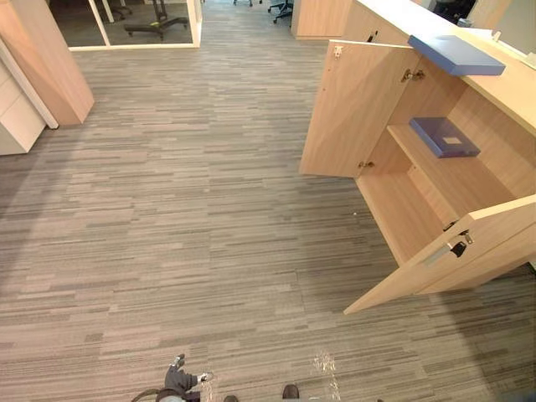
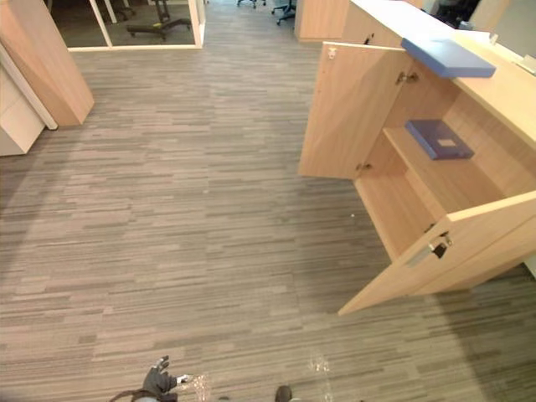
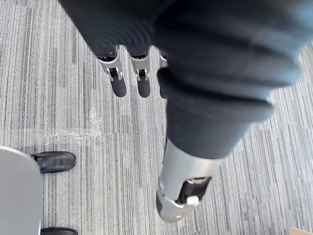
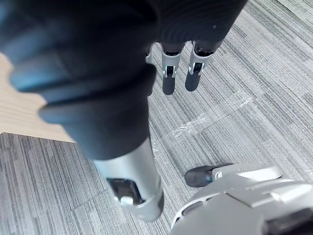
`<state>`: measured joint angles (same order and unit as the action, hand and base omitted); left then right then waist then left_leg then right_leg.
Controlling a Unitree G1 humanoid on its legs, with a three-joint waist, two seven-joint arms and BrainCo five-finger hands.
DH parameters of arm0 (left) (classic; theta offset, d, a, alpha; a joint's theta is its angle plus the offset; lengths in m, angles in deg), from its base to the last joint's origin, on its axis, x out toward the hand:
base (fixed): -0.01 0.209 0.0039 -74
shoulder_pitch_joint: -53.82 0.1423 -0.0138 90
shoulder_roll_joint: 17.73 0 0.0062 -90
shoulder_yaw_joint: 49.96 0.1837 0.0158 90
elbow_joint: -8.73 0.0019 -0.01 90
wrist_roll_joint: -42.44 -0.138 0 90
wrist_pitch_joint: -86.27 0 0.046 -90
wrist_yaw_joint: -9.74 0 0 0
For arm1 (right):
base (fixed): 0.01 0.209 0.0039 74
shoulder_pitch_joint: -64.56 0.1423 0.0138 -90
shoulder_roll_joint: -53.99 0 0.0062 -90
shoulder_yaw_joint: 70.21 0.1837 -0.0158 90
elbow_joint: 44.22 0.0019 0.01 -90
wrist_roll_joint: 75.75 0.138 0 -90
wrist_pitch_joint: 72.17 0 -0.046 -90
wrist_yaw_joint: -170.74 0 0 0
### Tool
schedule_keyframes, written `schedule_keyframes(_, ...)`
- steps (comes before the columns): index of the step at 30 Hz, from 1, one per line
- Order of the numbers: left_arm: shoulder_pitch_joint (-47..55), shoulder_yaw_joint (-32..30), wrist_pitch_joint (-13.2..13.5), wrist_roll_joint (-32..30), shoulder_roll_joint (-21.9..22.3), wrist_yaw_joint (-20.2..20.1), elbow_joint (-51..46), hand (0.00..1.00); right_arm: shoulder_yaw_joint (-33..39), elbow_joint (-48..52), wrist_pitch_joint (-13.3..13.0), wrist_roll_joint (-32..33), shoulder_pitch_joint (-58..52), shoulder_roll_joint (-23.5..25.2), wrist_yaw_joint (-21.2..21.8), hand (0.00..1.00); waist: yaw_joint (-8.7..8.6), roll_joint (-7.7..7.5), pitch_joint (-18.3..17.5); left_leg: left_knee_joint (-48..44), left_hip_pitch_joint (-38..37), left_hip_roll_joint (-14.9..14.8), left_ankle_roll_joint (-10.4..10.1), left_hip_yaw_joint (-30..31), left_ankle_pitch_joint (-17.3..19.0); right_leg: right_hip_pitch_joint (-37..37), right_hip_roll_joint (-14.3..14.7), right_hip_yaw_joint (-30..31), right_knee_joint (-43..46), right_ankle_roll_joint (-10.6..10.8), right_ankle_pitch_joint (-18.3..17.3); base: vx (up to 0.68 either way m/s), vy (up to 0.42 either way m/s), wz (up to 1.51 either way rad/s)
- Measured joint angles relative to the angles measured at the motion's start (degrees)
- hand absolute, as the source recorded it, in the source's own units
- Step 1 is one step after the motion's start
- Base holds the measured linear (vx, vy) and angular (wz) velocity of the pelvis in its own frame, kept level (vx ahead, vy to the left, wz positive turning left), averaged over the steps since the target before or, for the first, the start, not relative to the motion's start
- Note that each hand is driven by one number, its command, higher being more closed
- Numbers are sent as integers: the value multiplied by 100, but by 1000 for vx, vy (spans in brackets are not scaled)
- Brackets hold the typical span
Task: Walk over to the cabinet, pick up the folder, carry it to the office cabinet, place the folder inside the office cabinet, then close the office cabinet door
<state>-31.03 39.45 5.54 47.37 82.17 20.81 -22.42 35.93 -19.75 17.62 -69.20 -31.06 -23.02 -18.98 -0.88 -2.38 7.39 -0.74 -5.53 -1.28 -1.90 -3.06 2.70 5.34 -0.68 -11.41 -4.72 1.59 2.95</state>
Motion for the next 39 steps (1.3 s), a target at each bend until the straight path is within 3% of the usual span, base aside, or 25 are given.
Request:
schedule_keyframes(1, -37, -29, -6, 7, 12, -14, -8, 0, 1, 1, -1, 3, 17, 15, 1, 0, -2, -14, 43, -356, 172, -8, -22, 15, 161, -4, -5, -28, 5, -11, -15, -32, -4, 19)
schedule_keyframes(3, -107, -298, -20, 59, 77, -30, -86, 0, 7, 6, -3, 9, 49, 4, 5, 0, -8, 27, 196, -2016, 963, -180, -402, -82, 735, 3, 59, -129, 30, -202, -179, -74, -11, 20)
schedule_keyframes(4, -114, -435, -19, 111, 114, -28, -145, 0, 5, 12, -3, 10, 74, 3, 5, 0, 8, 24, 254, -2530, 1181, -256, -451, -173, 782, 22, 84, -137, 37, -225, -194, -95, -26, 13)
schedule_keyframes(6, -136, -772, -30, 183, 199, -6, -408, 0, -2, 63, 4, -82, 107, -16, 0, 0, 44, 45, 409, -4085, 1901, -592, -372, -520, 674, 193, 149, -148, 81, -337, -264, -26, -10, 3)
schedule_keyframes(7, -146, -758, -18, 152, 197, 91, -503, 0, -1, 72, 11, -196, 121, -13, -39, 0, 83, 84, 455, -4610, 2197, -820, -150, -739, 789, 221, 141, -143, 150, -350, -320, 47, -4, -8)
schedule_keyframes(9, -179, -631, -10, 46, 158, 208, -562, 0, -15, 76, 18, -357, 161, -26, -90, 0, 88, 52, 471, -4281, 2447, -965, -28, -885, 963, 235, 27, -87, 178, -311, -370, 69, 38, -11)
schedule_keyframes(10, -191, -552, 10, -62, 153, 270, -627, 0, -36, 81, 20, -380, 220, -27, -124, 0, 93, 44, 466, -3390, 2457, -906, -101, -858, 897, 202, -119, -69, 186, -254, -407, 152, 145, -10)
schedule_keyframes(12, -180, -473, 11, -67, 157, 306, -640, 0, -53, 103, 19, -492, 293, -54, -134, 0, 86, 74, 478, -1779, 2432, -780, -263, -692, 500, 158, -342, -58, 188, -138, -485, 191, 212, -5)
schedule_keyframes(13, -171, -420, 14, -56, 193, 307, -640, 0, -65, 103, 19, -549, 348, -104, -139, 0, 106, 172, 483, -905, 2390, -816, -450, -602, 172, 176, -422, 3, 194, -32, -557, 237, 287, -11)
schedule_keyframes(15, -163, -338, 17, -8, 257, 305, -628, 0, -231, 103, 18, -551, 389, -255, -167, 0, 192, 346, 431, -486, 2349, -1025, -587, -616, 85, 236, -484, 170, 267, 222, -731, 288, 337, -27)
schedule_keyframes(16, -157, -314, 13, 5, 244, 288, -566, 0, -268, 106, 17, -555, 398, -251, -165, 0, 189, 362, 404, -550, 2290, -987, -545, -680, -313, 348, -624, 206, 321, 360, -842, 367, 387, -33)
schedule_keyframes(17, -164, -297, 14, 16, 186, 280, -515, 0, -275, 103, 15, -559, 435, -129, -159, 0, 190, 157, 312, -814, 2250, -601, -431, -690, -508, 399, -1072, 242, 431, 413, -1088, 482, 443, -31)
schedule_keyframes(19, -162, -298, 4, 26, 184, 252, -498, 0, -275, 55, 5, -555, 519, -17, -115, 0, 183, 90, 226, -1110, 2234, -314, -313, -726, -480, 206, -1398, 365, 1145, 332, -1190, 443, 344, -38)
schedule_keyframes(20, -92, -308, -4, 80, 185, 231, -494, 0, -260, 60, 0, -543, 574, 88, -43, 0, 164, 114, 195, -1157, 2044, -182, -52, -894, -384, -221, -1645, 490, 2171, 358, -1202, 448, 355, -39)
schedule_keyframes(22, -55, -162, -31, 172, 142, 200, -442, 0, -205, 200, -40, -546, 587, 110, -35, 0, 143, 61, 187, -1069, 1546, 114, 231, -1020, -191, -738, -2088, 489, 3823, -30, -921, 483, 388, -19)
schedule_keyframes(23, -27, -41, -42, 187, 117, 171, -431, 0, -204, 287, -40, -547, 578, 95, -36, 0, 91, 61, 177, -1001, 1193, 269, 298, -1027, -40, -1019, -2391, 324, 4743, -341, -358, 465, 312, 13)
schedule_keyframes(25, -21, 45, -74, 185, 102, 102, -429, 0, -197, 363, -61, -547, 608, 95, -51, 0, 26, 89, 192, -904, 716, 368, 433, -893, 143, -1367, -2613, -84, 6162, -357, -292, 493, 224, 26)
schedule_keyframes(27, -51, 199, -98, 184, 94, 26, -357, 0, -197, 433, -64, -548, 621, 108, -36, 0, -16, 130, 208, -527, 101, 335, 455, -604, 173, -1594, -2395, -903, 6686, -219, -984, 528, 100, 43)
schedule_keyframes(30, -117, 288, -106, 186, 100, -57, -231, 0, -200, 490, -63, -552, 684, 105, 9, 0, -57, 224, 327, -393, -330, 80, 432, -507, 187, -1649, -1913, -1628, 5327, -92, -1529, 394, -85, 31)
schedule_keyframes(32, -62, 285, -107, 183, 96, -130, -192, 0, -225, 509, -52, -548, 723, 123, 20, 0, -108, 239, 350, -330, -669, -123, 219, -527, 320, -1761, -1562, -1804, 3501, -37, -1370, 359, -184, 25)
schedule_keyframes(33, -51, 286, -106, 173, 92, -149, -191, 0, -223, 508, -49, -547, 724, 131, 20, 0, -109, 227, 343, -278, -723, -141, 118, -555, 384, -1787, -1501, -1805, 3080, -37, -1172, 338, -237, 32)
schedule_keyframes(34, -37, 283, -105, 129, 69, -157, -183, 0, -216, 504, -45, -544, 715, 149, 20, 0, -107, 154, 326, -154, -916, -114, -52, -601, 537, -1881, -1495, -1787, 2348, -71, -515, 365, -286, 21)
schedule_keyframes(35, -74, 192, -117, 151, 112, -150, -78, 0, -202, 499, -46, -535, 752, 107, 38, 0, -79, 225, 367, -56, -1144, -143, -230, -625, 690, -1896, -1436, -1676, 2330, -397, 135, 444, -328, -10)
schedule_keyframes(37, -69, 111, -126, 97, 288, -154, -36, 0, -188, 480, -39, -547, 883, 8, 60, 0, -54, 481, 352, -85, -1176, -424, -307, -857, 642, -1965, -1107, -1625, 2427, -453, -150, 372, -289, -46)
schedule_keyframes(39, -100, 32, -132, -13, 349, -163, 28, 0, -117, 400, -29, -543, 871, -11, 60, 0, -136, 514, 357, -96, -1340, -621, -392, -964, 590, -1913, -940, -1645, 2682, -477, -526, 241, -232, -19)
